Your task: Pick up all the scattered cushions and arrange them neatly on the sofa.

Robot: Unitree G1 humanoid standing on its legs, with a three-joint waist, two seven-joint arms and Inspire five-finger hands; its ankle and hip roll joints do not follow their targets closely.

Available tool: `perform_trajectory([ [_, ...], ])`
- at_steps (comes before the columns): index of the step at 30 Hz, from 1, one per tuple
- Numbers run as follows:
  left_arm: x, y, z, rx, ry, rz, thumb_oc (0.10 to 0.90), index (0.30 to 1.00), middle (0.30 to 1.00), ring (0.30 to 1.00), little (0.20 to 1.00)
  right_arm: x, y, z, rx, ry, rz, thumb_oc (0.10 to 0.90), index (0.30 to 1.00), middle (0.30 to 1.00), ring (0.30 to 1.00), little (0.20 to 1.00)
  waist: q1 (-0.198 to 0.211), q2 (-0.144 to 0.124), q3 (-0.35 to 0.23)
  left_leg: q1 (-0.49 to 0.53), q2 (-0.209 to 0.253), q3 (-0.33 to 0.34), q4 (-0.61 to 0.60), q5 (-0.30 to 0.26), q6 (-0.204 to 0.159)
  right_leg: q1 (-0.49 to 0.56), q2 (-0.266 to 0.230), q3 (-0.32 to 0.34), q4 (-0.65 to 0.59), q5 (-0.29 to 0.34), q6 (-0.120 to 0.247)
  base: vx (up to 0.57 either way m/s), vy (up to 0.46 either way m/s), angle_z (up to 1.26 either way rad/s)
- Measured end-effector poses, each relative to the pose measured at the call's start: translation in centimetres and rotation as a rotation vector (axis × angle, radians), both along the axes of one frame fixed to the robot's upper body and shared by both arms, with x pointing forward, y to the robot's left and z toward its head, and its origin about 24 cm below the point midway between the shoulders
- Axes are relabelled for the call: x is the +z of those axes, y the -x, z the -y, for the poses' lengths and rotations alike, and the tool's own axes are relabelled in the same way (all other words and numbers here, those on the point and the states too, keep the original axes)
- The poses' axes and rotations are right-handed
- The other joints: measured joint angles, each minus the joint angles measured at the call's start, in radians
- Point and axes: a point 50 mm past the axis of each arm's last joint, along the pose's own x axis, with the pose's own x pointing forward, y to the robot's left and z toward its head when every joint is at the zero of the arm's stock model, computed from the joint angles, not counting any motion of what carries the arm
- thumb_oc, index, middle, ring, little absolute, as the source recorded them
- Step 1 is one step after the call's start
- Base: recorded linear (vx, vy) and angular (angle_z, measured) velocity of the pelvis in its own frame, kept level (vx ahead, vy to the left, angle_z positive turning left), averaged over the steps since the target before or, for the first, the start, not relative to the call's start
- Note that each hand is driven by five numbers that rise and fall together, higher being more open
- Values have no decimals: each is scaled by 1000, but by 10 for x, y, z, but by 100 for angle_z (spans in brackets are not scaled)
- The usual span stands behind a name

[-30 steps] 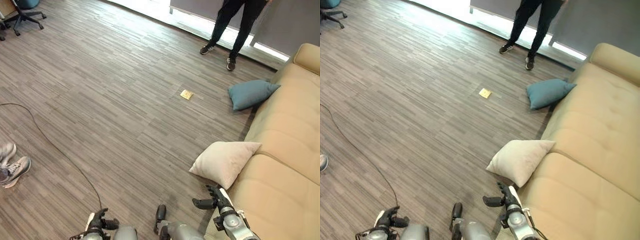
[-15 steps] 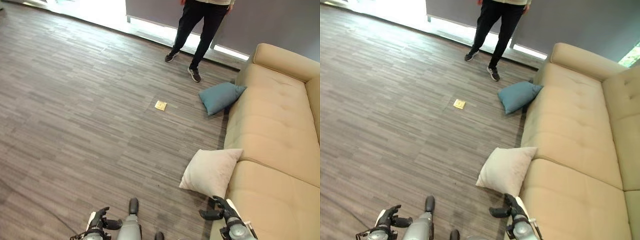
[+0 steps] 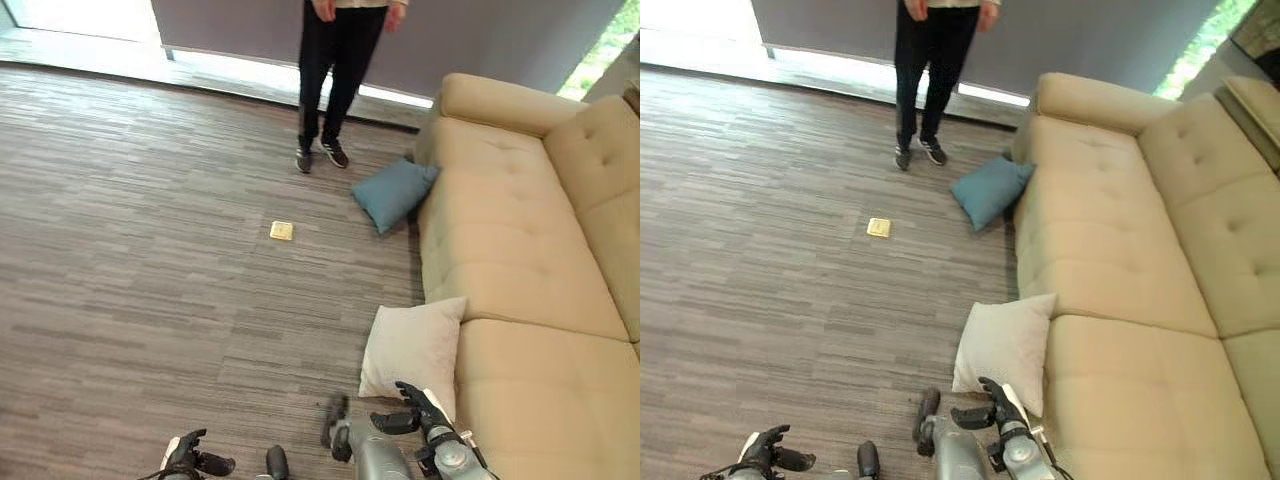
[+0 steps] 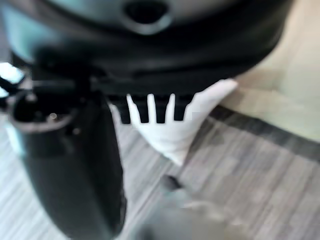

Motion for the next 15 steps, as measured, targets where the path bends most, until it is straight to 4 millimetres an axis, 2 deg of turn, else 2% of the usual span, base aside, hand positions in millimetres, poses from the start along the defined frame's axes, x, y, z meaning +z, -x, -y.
perform_trajectory([
  [1,-1,2,1,1,2,-4,800,900,900,900,900,-1,4,2,-10,0,-8,800,900,900,900,900,1,-2,-3,14,0,-2,5,-6,-3,8,4,6,-8,10,-11,448,-2,-3],
  [2,-2,3,2,-2,8,-8,800,900,900,900,900,-3,8,4,-26,1,-19,800,900,900,900,900,-3,-7,-8,34,6,-10,18,-28,-19,41,8,6,-37,58,-44,455,1,6],
  [3,-3,5,5,-3,13,-12,800,900,900,900,900,-3,10,7,-42,2,-21,800,900,900,900,900,-8,4,-9,46,22,-16,30,-64,-25,48,28,29,-15,71,-60,420,-25,21],
  [4,-5,9,8,-7,22,-25,800,900,900,900,900,-5,17,11,-55,7,-34,800,900,900,900,900,-15,22,-27,50,44,-31,66,-87,-59,58,47,42,-3,103,-102,384,-62,24],
  [5,-6,11,10,-5,29,-30,800,900,900,900,900,-6,19,14,-59,12,-40,800,900,900,900,900,-21,36,-32,54,64,-38,91,-108,-76,73,61,36,0,104,-114,361,-105,31],
  [6,-7,12,13,-5,37,-33,800,900,900,900,900,-6,22,16,-69,15,-48,800,900,900,900,900,-27,51,-39,49,96,-42,180,-134,-99,117,90,37,-13,88,-158,241,-93,18],
  [7,-8,13,14,-4,40,-35,800,900,900,900,900,-6,22,16,-69,15,-47,800,900,900,900,900,-27,53,-45,32,104,-45,254,-142,-124,142,105,38,-29,83,-177,197,-94,-5],
  [8,-9,14,16,-6,44,-38,800,900,900,900,900,-6,23,17,-69,16,-47,800,900,900,900,900,-23,53,-55,-26,132,-49,444,-143,-152,193,125,47,-66,76,-196,230,-75,-22],
  [9,-9,15,18,-2,51,-38,800,900,900,900,900,-5,22,18,-68,19,-40,800,900,900,900,900,-25,55,-65,-59,141,-52,528,-128,-177,203,138,61,-78,73,-213,288,-75,-54],
  [10,-9,14,21,5,60,-26,800,900,900,900,900,-2,14,22,-61,33,-20,800,900,900,900,900,-14,62,-72,-144,174,-66,707,-112,-211,232,155,93,-100,65,-244,215,-12,-67],
  [11,-9,11,22,-1,60,-17,800,900,900,900,900,0,12,27,-61,47,-12,800,900,900,900,900,-8,68,-82,-188,186,-70,764,-116,-209,250,171,116,-112,74,-256,149,49,-72],
  [13,-4,-2,20,-21,52,26,800,900,900,900,900,3,6,30,-58,57,0,800,900,900,900,900,1,53,-76,-227,186,-51,720,-131,-183,281,179,158,-127,76,-264,186,85,-76],
  [14,-2,-5,19,-26,49,40,800,900,900,900,900,5,2,30,-54,58,13,800,900,900,900,900,-2,27,-71,-244,171,-68,593,-131,-181,298,180,197,-144,69,-256,228,103,-89],
  [15,-1,-7,19,-30,48,47,800,900,900,900,900,6,0,31,-53,60,19,800,900,900,900,900,-2,24,-72,-251,164,-77,497,-124,-178,312,186,222,-157,61,-244,236,128,-95],
])
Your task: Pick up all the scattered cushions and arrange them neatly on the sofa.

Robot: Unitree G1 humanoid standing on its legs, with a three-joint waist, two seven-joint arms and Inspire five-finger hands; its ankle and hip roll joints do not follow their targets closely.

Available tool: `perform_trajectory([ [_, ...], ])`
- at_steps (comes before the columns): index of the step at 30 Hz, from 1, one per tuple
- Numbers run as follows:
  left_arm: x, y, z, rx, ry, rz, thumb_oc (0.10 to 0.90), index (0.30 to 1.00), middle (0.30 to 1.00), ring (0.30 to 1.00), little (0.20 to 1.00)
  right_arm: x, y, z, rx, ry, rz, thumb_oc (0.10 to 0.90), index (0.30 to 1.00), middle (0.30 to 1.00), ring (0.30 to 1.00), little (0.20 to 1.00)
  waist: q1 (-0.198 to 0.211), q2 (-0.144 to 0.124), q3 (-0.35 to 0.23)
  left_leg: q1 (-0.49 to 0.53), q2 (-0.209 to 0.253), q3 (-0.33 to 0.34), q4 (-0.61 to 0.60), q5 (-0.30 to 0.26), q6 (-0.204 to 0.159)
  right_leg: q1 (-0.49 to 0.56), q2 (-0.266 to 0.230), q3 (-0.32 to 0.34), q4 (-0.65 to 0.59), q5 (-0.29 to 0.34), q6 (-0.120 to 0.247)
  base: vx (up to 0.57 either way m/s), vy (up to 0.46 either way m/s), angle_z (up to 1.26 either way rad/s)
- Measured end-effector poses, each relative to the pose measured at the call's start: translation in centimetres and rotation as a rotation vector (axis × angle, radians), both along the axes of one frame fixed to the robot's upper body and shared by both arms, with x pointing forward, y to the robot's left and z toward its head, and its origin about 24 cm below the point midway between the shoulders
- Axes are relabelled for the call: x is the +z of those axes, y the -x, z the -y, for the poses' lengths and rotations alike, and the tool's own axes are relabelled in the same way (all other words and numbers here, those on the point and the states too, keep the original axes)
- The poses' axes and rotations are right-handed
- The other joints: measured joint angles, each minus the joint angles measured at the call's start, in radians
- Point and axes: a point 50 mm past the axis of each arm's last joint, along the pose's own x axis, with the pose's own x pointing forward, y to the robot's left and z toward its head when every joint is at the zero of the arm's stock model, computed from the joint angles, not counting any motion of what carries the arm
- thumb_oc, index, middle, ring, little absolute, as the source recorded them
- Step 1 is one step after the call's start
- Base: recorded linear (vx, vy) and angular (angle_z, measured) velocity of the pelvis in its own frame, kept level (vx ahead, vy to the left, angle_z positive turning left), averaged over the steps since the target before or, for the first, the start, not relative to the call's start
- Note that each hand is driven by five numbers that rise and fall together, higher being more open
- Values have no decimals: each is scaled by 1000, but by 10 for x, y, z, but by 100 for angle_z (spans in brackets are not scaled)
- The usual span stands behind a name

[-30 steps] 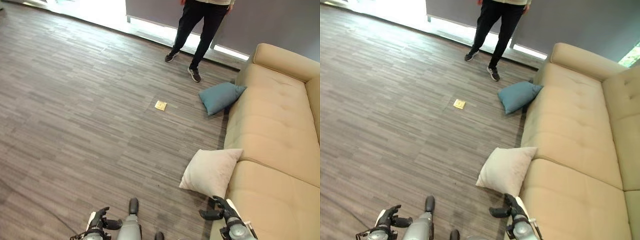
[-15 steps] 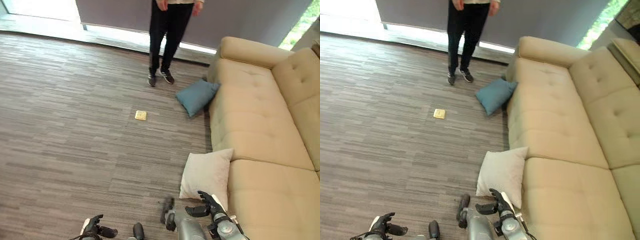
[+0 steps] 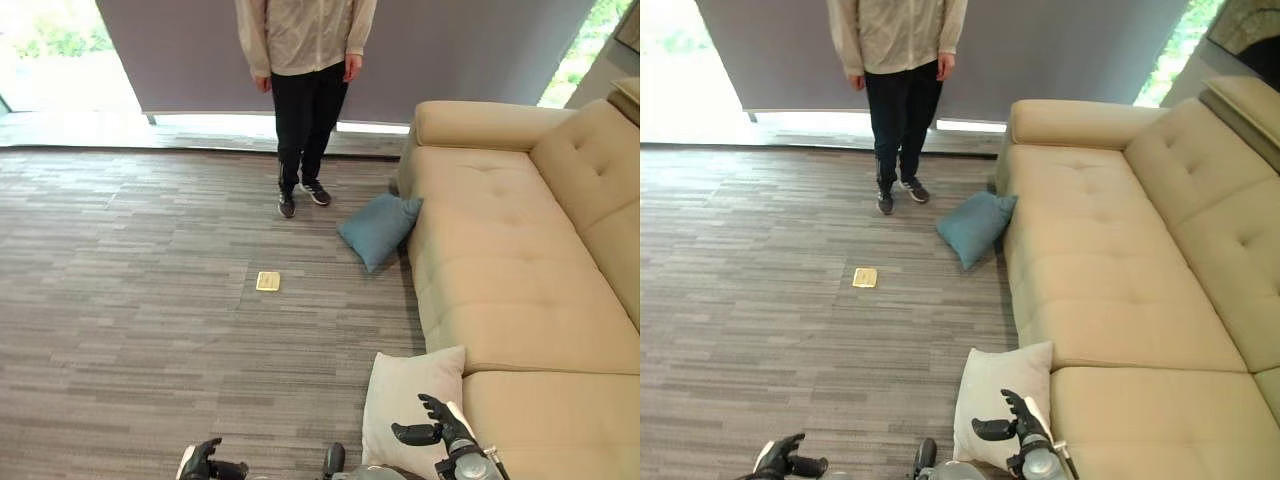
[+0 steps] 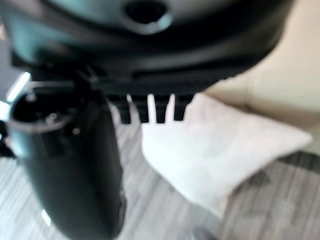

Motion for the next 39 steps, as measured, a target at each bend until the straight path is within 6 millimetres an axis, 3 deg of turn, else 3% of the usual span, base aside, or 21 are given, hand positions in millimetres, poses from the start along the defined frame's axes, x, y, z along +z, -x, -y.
perform_trajectory([
  [3,3,-5,-3,-6,-8,15,800,900,900,900,900,0,0,1,-1,6,-3,800,900,900,900,900,4,-22,6,-18,-5,-77,-245,66,-6,45,31,68,-30,6,2,264,145,-78],
  [5,1,-2,-5,11,-10,4,800,900,900,900,900,-2,1,4,-9,19,-16,800,900,900,900,900,22,-22,8,-29,-36,-247,-440,157,-35,78,57,152,-76,14,11,217,178,-129],
  [6,3,-10,-3,4,-5,22,800,900,900,900,900,-3,3,6,-15,26,-23,800,900,900,900,900,14,-13,15,-44,-50,-272,-457,179,-36,91,71,190,-77,12,14,275,255,-115],
  [7,2,-8,0,-7,-1,16,800,900,900,900,900,-3,6,9,-8,44,-33,800,900,900,900,900,4,11,28,-70,-89,-396,-441,183,-34,116,77,250,-91,5,21,194,216,-103],
  [8,1,-9,2,-15,4,15,800,900,900,900,900,-3,6,11,-7,47,-37,800,900,900,900,900,18,17,25,-61,-93,-438,-465,190,-37,112,78,287,-83,0,26,226,236,-171],
  [9,0,-10,8,-17,19,20,800,900,900,900,900,0,2,16,-10,60,-22,800,900,900,900,900,31,41,34,-58,-90,-422,-440,198,-31,110,81,340,-73,-6,27,227,283,-166],
  [11,-4,-3,15,-18,35,-1,800,900,900,900,900,0,7,24,-29,77,-31,800,900,900,900,900,23,97,34,-52,-63,-394,-424,205,-13,121,101,362,-52,-30,49,213,294,-111],
  [12,-4,-3,15,-17,34,-1,800,900,900,900,900,-4,16,25,-39,78,-65,800,900,900,900,900,8,97,37,-34,-69,-350,-418,257,9,103,82,390,9,-89,60,210,265,-82],
  [14,-4,-3,13,-19,28,-7,800,900,900,900,900,-8,21,20,-28,69,-82,800,900,900,900,900,0,86,37,11,-96,-290,-440,282,53,73,21,372,95,-145,113,187,256,-89],
  [17,-2,-5,8,-26,11,-5,800,900,900,900,900,-13,28,11,-29,39,-102,800,900,900,900,900,1,63,35,74,-122,-180,-481,300,119,46,-40,389,185,-198,163,66,225,-97],
  [19,0,-7,1,-29,-12,0,800,900,900,900,900,-12,19,-1,-14,11,-78,800,900,900,900,900,7,59,37,89,-120,-118,-488,301,140,-1,-53,374,256,-222,194,-41,133,-110],
  [20,4,-14,-5,-32,-31,18,800,900,900,900,900,-9,9,-12,8,-16,-49,800,900,900,900,900,8,48,45,95,-122,-45,-474,285,169,-47,-116,268,293,-224,212,-61,147,-96],
  [22,8,-21,-10,-38,-46,36,800,900,900,900,900,-7,3,-20,23,-36,-28,800,900,900,900,900,18,47,54,102,-119,-15,-473,275,180,-61,-184,143,316,-225,213,-34,115,-92],
  [23,13,-30,-11,-43,-49,77,800,900,900,900,900,-7,1,-23,27,-43,-26,800,900,900,900,900,36,53,58,121,-102,32,-503,276,178,-66,-234,-12,326,-225,212,-2,67,-88],
  [25,17,-33,-14,-49,-56,104,800,900,900,900,900,-7,1,-24,31,-46,-23,800,900,900,900,900,60,50,57,137,-91,67,-516,271,174,-62,-238,-57,312,-222,216,40,-23,-90],
  [26,17,-27,-20,-22,-64,101,800,900,900,900,900,-6,-4,-25,41,-41,-15,800,900,900,900,900,80,36,52,168,-77,134,-545,285,140,-49,-248,-151,302,-212,203,32,-80,-112],
  [28,11,-13,-18,11,-45,71,800,900,900,900,900,-4,-8,-24,39,-37,-3,800,900,900,900,900,89,38,51,185,-48,196,-538,272,117,-45,-253,-206,292,-180,192,-18,-61,-106],
  [30,7,-2,-17,21,-40,45,800,900,900,900,900,-4,-5,-19,34,-26,0,800,900,900,900,900,72,45,44,174,-25,189,-518,269,98,-46,-188,-156,246,-161,180,-36,-41,-44],
  [32,1,5,-4,17,-4,25,800,900,900,900,900,-3,-3,-10,22,0,-10,800,900,900,900,900,82,58,38,162,3,175,-497,265,99,-46,-161,-137,229,-159,170,23,-47,-37],
  [35,-4,7,15,18,50,19,800,900,900,900,900,-6,13,13,-21,57,-55,800,900,900,900,900,74,81,24,148,26,137,-473,265,99,-40,-132,-134,214,-150,146,51,-61,-12],
  [39,-6,8,19,11,60,13,800,900,900,900,900,-7,21,27,-45,93,-87,800,900,900,900,900,54,113,-1,157,32,118,-462,265,98,-13,-120,-136,194,-151,144,44,-43,1],
])
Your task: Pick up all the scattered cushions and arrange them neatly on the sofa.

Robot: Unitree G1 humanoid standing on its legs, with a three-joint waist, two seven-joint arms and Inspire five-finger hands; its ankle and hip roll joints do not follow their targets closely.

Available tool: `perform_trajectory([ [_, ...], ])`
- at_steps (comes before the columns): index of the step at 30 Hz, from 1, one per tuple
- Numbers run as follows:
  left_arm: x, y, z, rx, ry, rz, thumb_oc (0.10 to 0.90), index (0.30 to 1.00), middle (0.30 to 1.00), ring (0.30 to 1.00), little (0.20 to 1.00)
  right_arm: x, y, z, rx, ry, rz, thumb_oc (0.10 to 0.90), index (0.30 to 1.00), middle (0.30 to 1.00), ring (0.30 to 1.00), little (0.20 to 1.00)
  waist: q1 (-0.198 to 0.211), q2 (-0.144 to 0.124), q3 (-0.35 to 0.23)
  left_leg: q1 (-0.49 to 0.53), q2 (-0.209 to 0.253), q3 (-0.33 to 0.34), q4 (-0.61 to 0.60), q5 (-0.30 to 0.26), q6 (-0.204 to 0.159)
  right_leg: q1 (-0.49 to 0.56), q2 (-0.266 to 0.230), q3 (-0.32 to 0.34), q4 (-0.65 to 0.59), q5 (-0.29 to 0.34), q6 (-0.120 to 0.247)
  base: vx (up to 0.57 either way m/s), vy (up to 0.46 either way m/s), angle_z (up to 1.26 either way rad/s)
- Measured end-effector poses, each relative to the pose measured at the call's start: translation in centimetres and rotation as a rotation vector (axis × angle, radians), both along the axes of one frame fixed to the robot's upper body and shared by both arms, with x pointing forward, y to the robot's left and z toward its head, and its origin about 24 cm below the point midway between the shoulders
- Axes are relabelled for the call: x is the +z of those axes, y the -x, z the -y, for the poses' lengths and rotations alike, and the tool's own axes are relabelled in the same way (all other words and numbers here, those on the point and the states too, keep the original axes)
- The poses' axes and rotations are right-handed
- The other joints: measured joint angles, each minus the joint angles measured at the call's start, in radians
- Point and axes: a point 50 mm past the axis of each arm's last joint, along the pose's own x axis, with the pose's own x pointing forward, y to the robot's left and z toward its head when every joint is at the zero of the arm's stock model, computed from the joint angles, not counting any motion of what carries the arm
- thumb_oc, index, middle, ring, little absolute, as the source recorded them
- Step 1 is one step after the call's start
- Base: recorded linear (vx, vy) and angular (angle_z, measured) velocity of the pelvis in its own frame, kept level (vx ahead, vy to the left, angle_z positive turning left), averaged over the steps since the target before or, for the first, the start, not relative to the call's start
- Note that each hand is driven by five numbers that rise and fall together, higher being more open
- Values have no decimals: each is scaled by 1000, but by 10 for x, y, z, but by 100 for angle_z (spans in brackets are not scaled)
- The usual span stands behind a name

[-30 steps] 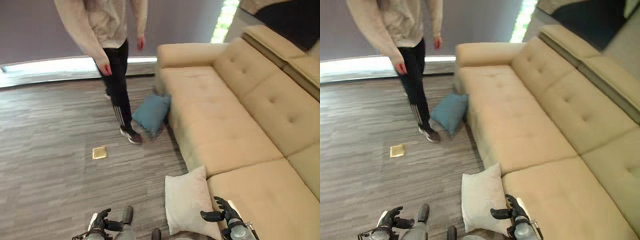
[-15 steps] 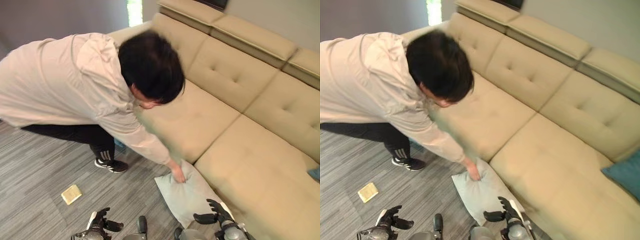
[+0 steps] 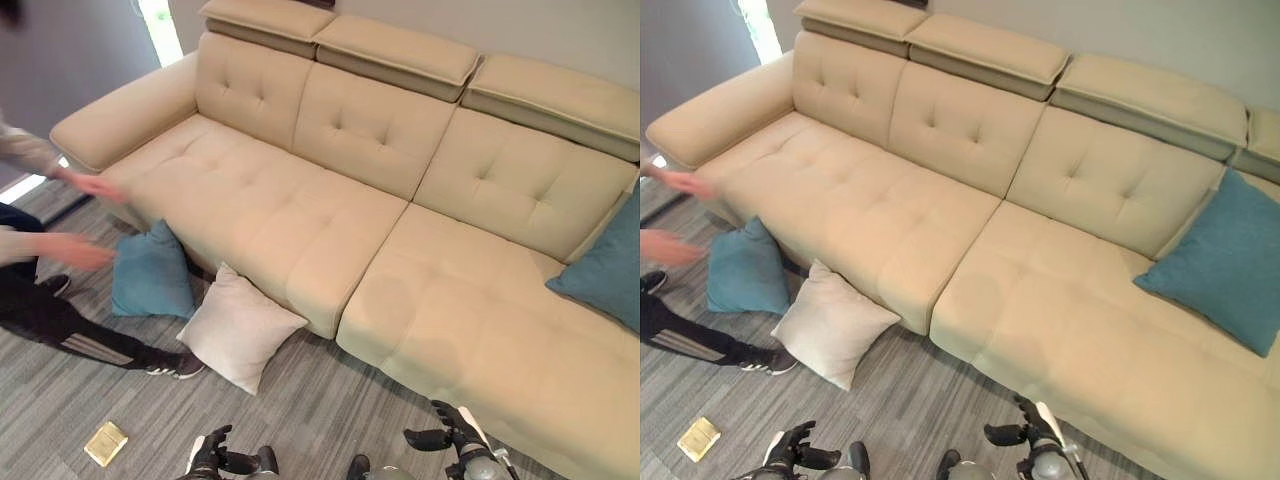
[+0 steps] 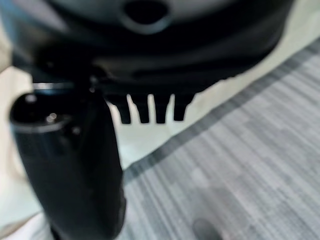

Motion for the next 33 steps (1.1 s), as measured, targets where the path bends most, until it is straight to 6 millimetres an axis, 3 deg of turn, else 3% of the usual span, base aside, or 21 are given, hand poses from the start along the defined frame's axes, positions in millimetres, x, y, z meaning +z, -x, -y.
perform_trajectory([
  [4,-1,3,2,-18,-1,-11,800,900,900,900,900,-2,5,-1,-1,-5,-13,800,900,900,900,900,2,24,-35,6,2,-1,1,1,-1,14,4,-3,-10,0,0,-2,-28,2],
  [7,-1,3,1,-18,-3,-13,800,900,900,900,900,-2,4,-2,0,-7,-9,800,900,900,900,900,3,27,-39,-8,3,-12,20,2,-4,14,3,-10,-1,-11,8,-53,-40,15],
  [11,-1,3,-1,-17,-8,-18,800,900,900,900,900,-2,2,-3,2,-9,-5,800,900,900,900,900,5,5,-29,-44,-9,-102,57,44,-69,-11,-9,21,20,-36,-18,-78,55,18],
  [12,-1,3,-1,-17,-8,-18,800,900,900,900,900,-2,2,-3,2,-9,-5,800,900,900,900,900,5,5,-29,-44,-9,-102,57,44,-69,-11,-9,21,20,-36,-18,-35,137,-5],
  [13,-4,10,-2,13,0,-38,800,900,900,900,900,0,-2,-3,4,-7,5,800,900,900,900,900,31,-12,-20,-56,-15,-187,65,67,-103,-15,-25,41,21,-29,-32,-19,168,-10],
  [15,-5,12,-3,22,-3,-59,800,900,900,900,900,2,-8,-3,8,-4,21,800,900,900,900,900,30,-5,-23,-57,-9,-214,69,46,-83,-14,-40,30,21,-11,-49,9,271,2],
  [16,-6,14,-6,28,-13,-75,800,900,900,900,900,3,-10,-3,9,-6,24,800,900,900,900,900,32,-8,-21,-67,8,-218,69,31,-86,-17,-51,26,18,-2,-48,46,308,15],
  [17,-5,12,-12,67,-22,-71,800,900,900,900,900,3,-11,-5,9,-11,29,800,900,900,900,900,35,-15,-17,-78,70,-219,41,28,-87,-18,-53,24,4,10,-36,74,396,20],
  [19,-5,10,-12,73,-21,-70,800,900,900,900,900,1,-6,-1,-5,-3,13,800,900,900,900,900,34,-11,-19,-84,128,-245,-22,33,-95,-12,-85,26,5,19,16,117,576,18],
  [21,-6,7,-6,58,-6,-69,800,900,900,900,900,-3,3,7,-43,13,-26,800,900,900,900,900,39,11,-24,-90,106,-257,-19,31,-91,5,-125,22,6,29,76,138,525,18],
  [22,-6,8,-9,43,-20,-83,800,900,900,900,900,-12,16,-2,-69,-18,-70,800,900,900,900,900,26,-29,-43,-70,21,-252,-20,18,-115,42,-200,41,-25,51,112,139,540,24],
  [24,-2,4,-21,6,-62,-81,800,900,900,900,900,-20,22,-24,-75,-77,-95,800,900,900,900,900,28,-92,-46,-59,-65,-241,-17,1,-65,50,-275,74,-44,137,96,82,511,9],
  [25,0,1,-24,-24,-80,-81,800,900,900,900,900,-23,21,-39,-66,-115,-97,800,900,900,900,900,33,-93,-43,-52,-91,-212,-15,-5,-34,20,-300,118,-34,249,105,15,474,-25],
  [27,1,2,-28,-43,-97,-86,800,900,900,900,900,-22,9,-51,-15,-131,-79,800,900,900,900,900,39,-87,-30,-37,-121,-166,-19,-17,10,-39,-337,135,6,359,127,-1,379,-62],
  [29,5,-1,-38,-45,-125,-79,800,900,900,900,900,-19,-1,-59,24,-140,-57,800,900,900,900,900,53,-75,7,7,-157,-127,-42,-33,66,-59,-378,75,43,449,136,75,354,-61],
  [30,6,-4,-38,-42,-127,-68,800,900,900,900,900,-18,-2,-59,28,-139,-54,800,900,900,900,900,58,-57,22,44,-151,-127,-83,-29,99,-83,-334,71,132,297,186,112,279,-33],
  [31,9,-3,-45,-1,-135,-55,800,900,900,900,900,-13,-9,-60,49,-142,-17,800,900,900,900,900,50,-38,36,59,-125,-133,-86,-28,101,-111,-185,139,235,113,175,87,135,-15],
  [32,10,-1,-49,22,-138,-56,800,900,900,900,900,-12,-11,-61,52,-146,-2,800,900,900,900,900,35,-35,41,62,-117,-137,-86,-27,93,-110,-95,166,231,50,159,51,62,13],
  [33,10,1,-51,30,-142,-57,800,900,900,900,900,-11,-11,-59,49,-143,0,800,900,900,900,900,25,-65,36,65,-138,-134,-85,-25,85,-109,-59,119,212,21,107,43,35,20],
])
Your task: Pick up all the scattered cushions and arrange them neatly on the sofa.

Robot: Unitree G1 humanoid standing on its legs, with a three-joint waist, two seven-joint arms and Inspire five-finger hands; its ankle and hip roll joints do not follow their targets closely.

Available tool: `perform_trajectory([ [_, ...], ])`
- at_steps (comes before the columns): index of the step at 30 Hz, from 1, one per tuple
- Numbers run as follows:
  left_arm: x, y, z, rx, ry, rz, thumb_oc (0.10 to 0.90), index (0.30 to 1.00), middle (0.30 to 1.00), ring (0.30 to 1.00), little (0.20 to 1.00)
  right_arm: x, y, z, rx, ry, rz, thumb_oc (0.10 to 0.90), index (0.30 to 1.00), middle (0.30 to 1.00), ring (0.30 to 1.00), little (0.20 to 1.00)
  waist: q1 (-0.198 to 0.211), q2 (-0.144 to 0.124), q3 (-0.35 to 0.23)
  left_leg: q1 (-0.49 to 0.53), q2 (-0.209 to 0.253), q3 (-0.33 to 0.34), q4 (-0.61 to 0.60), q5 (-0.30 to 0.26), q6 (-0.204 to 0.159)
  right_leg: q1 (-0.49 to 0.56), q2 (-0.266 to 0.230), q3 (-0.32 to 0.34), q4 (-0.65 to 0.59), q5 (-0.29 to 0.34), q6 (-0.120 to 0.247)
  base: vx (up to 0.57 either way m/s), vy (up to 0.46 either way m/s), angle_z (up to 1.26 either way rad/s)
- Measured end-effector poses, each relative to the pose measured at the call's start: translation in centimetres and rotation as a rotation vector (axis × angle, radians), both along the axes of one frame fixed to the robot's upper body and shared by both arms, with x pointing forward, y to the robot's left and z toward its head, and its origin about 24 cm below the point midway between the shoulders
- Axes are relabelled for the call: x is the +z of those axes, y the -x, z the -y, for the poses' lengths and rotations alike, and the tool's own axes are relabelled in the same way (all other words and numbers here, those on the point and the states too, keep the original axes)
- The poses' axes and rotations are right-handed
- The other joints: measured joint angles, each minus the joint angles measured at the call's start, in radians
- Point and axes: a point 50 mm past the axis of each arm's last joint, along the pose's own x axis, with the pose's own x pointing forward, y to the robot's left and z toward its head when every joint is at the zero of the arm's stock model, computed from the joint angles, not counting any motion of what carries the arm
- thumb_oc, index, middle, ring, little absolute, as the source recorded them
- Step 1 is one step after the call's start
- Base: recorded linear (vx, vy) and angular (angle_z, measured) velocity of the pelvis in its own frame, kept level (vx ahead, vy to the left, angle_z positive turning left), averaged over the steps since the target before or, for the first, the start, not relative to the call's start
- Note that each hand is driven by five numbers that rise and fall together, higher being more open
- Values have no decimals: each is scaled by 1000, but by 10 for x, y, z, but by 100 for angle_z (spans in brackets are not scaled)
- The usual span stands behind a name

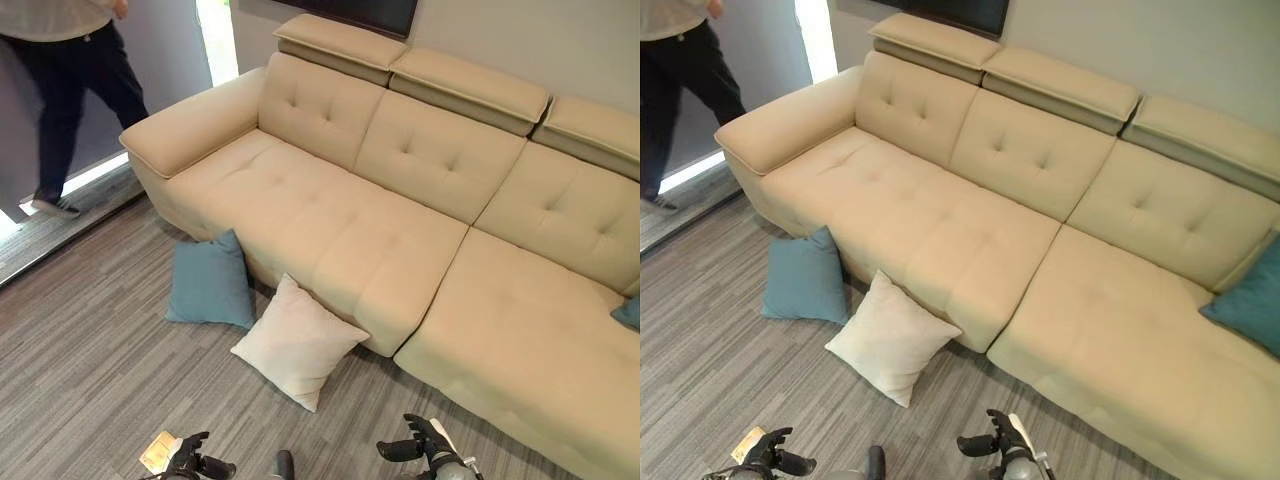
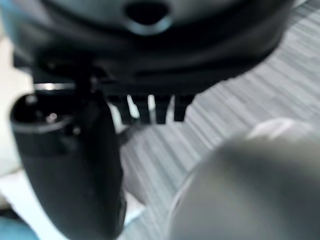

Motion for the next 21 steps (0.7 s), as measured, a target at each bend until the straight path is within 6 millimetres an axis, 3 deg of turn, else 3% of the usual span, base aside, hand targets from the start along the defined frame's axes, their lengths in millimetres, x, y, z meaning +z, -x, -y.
perform_trajectory([
  [3,0,0,0,0,2,-3,800,900,900,900,900,2,-3,5,-1,16,6,800,900,900,900,900,3,-32,-1,-3,-34,5,0,-8,2,-4,46,-49,-102,-20,-86,48,3,0],
  [4,-2,1,5,-10,15,-10,800,900,900,900,900,2,-3,9,-5,27,7,800,900,900,900,900,1,-26,1,-4,-32,-2,1,-6,-3,8,60,-46,-131,-10,-97,66,-6,1],
  [6,-5,2,12,-34,22,-22,800,900,900,900,900,1,2,14,-19,34,-3,800,900,900,900,900,-9,-19,6,-18,-24,-33,33,-11,-25,39,119,58,-170,-9,-96,71,1,35],
  [9,-9,8,21,-69,39,-45,800,900,900,900,900,-1,6,19,-39,44,-26,800,900,900,900,900,-5,-4,9,-19,-17,-37,73,-32,-61,70,124,51,-196,-11,-128,78,35,20],
  [10,-11,8,28,-64,60,-38,800,900,900,900,900,0,5,21,-54,41,-24,800,900,900,900,900,-3,-1,11,-51,-20,-37,169,-54,-101,93,115,52,-220,-6,-142,41,65,6],
  [11,-13,11,33,-63,76,-44,800,900,900,900,900,0,4,24,-62,43,-21,800,900,900,900,900,1,9,12,-71,-23,-36,219,-54,-103,105,109,54,-232,-3,-150,58,94,-8],
  [12,-16,13,41,-58,95,-49,800,900,900,900,900,4,-1,29,-59,59,-9,800,900,900,900,900,7,30,16,-137,-25,-39,368,-72,-131,126,104,78,-261,9,-180,80,138,-27],
  [14,-20,23,45,-48,109,-83,800,900,900,900,900,6,-3,34,-57,73,-1,800,900,900,900,900,-4,52,8,-191,-5,-63,460,-98,-159,153,107,76,-303,42,-177,98,168,-21],
  [16,-17,20,39,-46,86,-77,800,900,900,900,900,6,-2,37,-57,78,-3,800,900,900,900,900,-7,53,5,-196,78,-55,383,-102,-154,167,122,71,-345,46,-194,106,165,1],
  [17,-16,17,38,-49,80,-71,800,900,900,900,900,6,-1,38,-60,81,-7,800,900,900,900,900,-11,52,5,-202,105,-69,343,-101,-155,167,124,78,-345,51,-176,156,261,2],
  [19,-15,15,35,-58,68,-70,800,900,900,900,900,6,2,44,-78,89,-10,800,900,900,900,900,-20,50,5,-188,138,-147,184,-76,-183,166,139,86,-352,54,-161,172,347,0],
  [21,-14,13,33,-59,65,-65,800,900,900,900,900,7,1,46,-86,94,-10,800,900,900,900,900,-19,45,5,-189,137,-228,103,-58,-189,161,145,93,-362,60,-156,167,359,-23],
])
